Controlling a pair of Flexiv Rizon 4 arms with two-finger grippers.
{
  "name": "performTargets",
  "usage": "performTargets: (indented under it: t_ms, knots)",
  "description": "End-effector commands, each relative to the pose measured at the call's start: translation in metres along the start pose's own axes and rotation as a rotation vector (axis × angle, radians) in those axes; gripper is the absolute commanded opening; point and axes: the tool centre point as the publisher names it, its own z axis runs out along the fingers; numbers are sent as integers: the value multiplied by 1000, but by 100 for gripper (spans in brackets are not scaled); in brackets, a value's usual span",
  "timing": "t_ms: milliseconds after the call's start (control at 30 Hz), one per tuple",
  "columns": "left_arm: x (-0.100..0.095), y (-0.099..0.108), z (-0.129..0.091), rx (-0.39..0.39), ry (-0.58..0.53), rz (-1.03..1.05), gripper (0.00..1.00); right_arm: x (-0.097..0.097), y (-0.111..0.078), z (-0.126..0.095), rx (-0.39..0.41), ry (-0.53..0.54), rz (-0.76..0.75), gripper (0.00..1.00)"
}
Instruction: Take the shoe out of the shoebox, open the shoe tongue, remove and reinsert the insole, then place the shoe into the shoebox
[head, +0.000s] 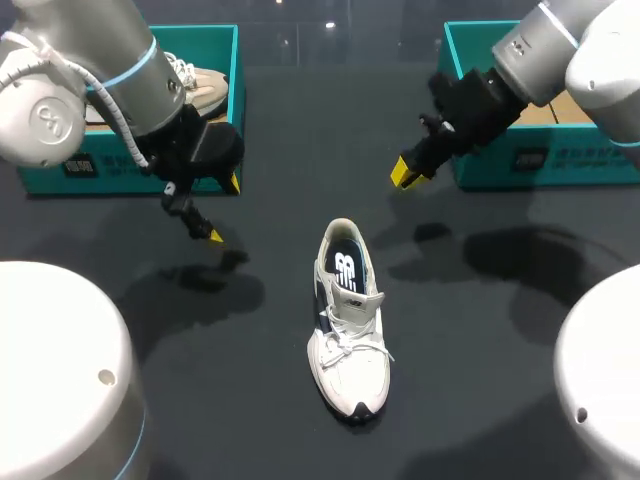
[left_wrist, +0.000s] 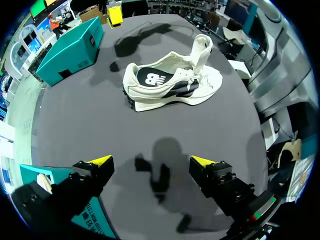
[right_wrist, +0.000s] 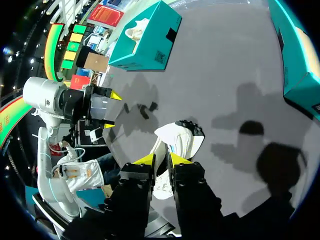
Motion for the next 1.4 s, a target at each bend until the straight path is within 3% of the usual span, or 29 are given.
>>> performTargets:
  t_ms: [33,167,567,633,700,767,833,933,1333,1400]
  knots:
    - [-3,9,-14,1,5,8,100,10,-3,-6,0,-178,22,0]
    - [-5,14,-19,-11,-7,32,100,18,-10,-3,-89,-268,60,0]
    - [-5,14,-19,-11,-7,32,100,18,-10,-3,-89,-268,60,0]
    - [-8,18,-24,-34,-23,47,100,33,-6,13,-116,-433,167,0]
    - [-15,32,-37,-9,-5,85,100,54,-7,21,-159,-498,157,0]
    - [-22,44,-44,-43,-9,109,100,72,-8,33,-144,-637,187,0]
    - [-28,57,-51,-39,2,139,100,86,-9,42,-153,-706,194,0]
    - [-35,70,-62,-44,0,204,100,97,-14,59,-133,-884,234,0]
    - [-37,76,-68,-48,1,228,100,97,-14,59,-133,-884,234,0]
    - [-38,81,-71,-36,8,256,100,90,-15,65,-145,-886,200,0]
